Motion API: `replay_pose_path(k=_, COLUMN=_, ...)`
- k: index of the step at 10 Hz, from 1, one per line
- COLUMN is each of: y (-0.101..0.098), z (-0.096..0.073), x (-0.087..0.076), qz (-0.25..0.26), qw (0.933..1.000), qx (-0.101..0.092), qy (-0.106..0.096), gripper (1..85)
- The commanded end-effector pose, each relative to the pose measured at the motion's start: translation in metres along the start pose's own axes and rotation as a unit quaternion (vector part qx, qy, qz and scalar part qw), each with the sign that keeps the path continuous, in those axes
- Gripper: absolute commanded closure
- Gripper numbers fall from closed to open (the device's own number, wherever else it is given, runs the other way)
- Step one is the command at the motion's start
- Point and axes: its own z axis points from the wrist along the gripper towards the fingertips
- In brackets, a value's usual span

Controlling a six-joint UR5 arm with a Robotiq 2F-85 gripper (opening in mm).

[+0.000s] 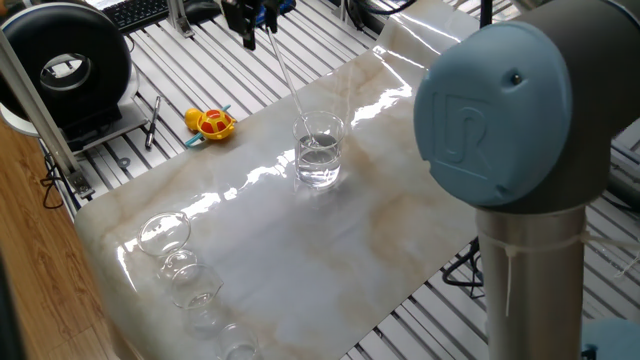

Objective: Stir the beaker with a glass rod

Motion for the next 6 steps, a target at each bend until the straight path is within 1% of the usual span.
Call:
replay_pose_path(k=1, y=0.0123, z=-0.0042, x=0.0181, qz=0.007, qw=0.9994, qx=-0.022, qy=0.026, gripper=29.7)
replay_pose_path(k=3, y=0.0087, z=-0.0041, x=0.022, qz=-0.002, qw=0.9993, qx=-0.015, qy=0.034, gripper=29.7)
replay_pose_path(k=6, y=0.0094, z=-0.0049, x=0.021, qz=-0.007, qw=0.9993, qx=-0.016, qy=0.033, gripper=29.7)
